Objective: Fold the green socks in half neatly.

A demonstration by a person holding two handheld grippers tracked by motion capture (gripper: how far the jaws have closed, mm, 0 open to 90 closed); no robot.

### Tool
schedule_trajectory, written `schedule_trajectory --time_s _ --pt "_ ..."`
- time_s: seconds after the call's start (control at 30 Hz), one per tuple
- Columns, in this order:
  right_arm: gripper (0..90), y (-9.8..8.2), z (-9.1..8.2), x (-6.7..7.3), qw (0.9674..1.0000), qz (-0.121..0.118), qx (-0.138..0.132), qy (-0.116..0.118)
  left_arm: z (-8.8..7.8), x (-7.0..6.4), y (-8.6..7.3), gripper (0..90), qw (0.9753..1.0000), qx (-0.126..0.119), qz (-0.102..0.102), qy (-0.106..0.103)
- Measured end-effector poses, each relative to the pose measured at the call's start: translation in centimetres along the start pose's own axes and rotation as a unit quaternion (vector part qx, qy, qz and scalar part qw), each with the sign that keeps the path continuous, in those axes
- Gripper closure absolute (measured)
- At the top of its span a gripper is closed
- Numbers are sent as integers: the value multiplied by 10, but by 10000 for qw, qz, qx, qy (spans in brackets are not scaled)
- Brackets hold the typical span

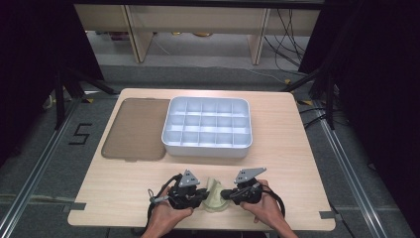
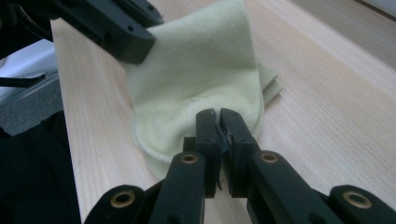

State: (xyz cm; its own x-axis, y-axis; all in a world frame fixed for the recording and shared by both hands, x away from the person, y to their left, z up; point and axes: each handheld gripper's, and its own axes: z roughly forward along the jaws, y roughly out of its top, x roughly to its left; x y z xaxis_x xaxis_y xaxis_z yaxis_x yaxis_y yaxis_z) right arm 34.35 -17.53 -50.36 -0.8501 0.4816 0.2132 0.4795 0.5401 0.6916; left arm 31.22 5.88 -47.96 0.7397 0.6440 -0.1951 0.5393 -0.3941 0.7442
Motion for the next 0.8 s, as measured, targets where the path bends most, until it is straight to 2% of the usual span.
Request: schedule_trajectory --time_s 0.03,0.07,0.27,0.37,0.4,0.47,0.53,0.57,0.6,0.63,0.67,0.7,0.73,0.77,0.8 --pt "865 0 0 0 10000 0 0 0 0 0 0 824 10000 0 0 0" --pt "865 0 0 -1 10000 25 -21 31 2 -4 2 823 10000 26 84 -36" --pt "866 -1 0 -4 9999 108 -21 71 10 -10 4 822 9997 40 65 -222" --pt "866 -1 0 -4 9999 109 -20 61 15 -14 3 822 9997 -20 -57 -247" --pt "866 -1 0 -4 9999 112 -22 68 17 -16 4 822 9995 62 61 -289" --pt "866 -1 0 -4 9999 146 -19 86 21 -18 4 822 9996 111 48 -242" --pt "866 -1 0 -5 9998 169 -23 119 24 -19 3 822 9994 192 196 -225" --pt "866 -1 0 -5 9998 169 -23 119 24 -19 3 822 9994 192 196 -225" --pt "865 -2 -1 -7 9998 167 -21 65 28 -21 2 822 9990 274 288 -195" --pt "865 -2 -1 -7 9998 167 -21 65 28 -21 2 821 9990 274 288 -195" --pt "864 -2 -5 -10 9997 224 -27 -63 32 -22 1 821 9990 300 261 -199" --pt "864 -2 -5 -10 9997 224 -27 -63 33 -21 1 821 9985 350 380 -202" --pt "863 -2 -11 -14 9994 286 -121 -180 36 -23 0 821 9985 375 343 -184" --pt "863 -2 -11 -14 9994 286 -121 -180 36 -23 0 820 9985 375 343 -184" --pt "863 2 -20 -18 9986 225 -406 -261 38 -24 1 820 9986 372 352 -119"
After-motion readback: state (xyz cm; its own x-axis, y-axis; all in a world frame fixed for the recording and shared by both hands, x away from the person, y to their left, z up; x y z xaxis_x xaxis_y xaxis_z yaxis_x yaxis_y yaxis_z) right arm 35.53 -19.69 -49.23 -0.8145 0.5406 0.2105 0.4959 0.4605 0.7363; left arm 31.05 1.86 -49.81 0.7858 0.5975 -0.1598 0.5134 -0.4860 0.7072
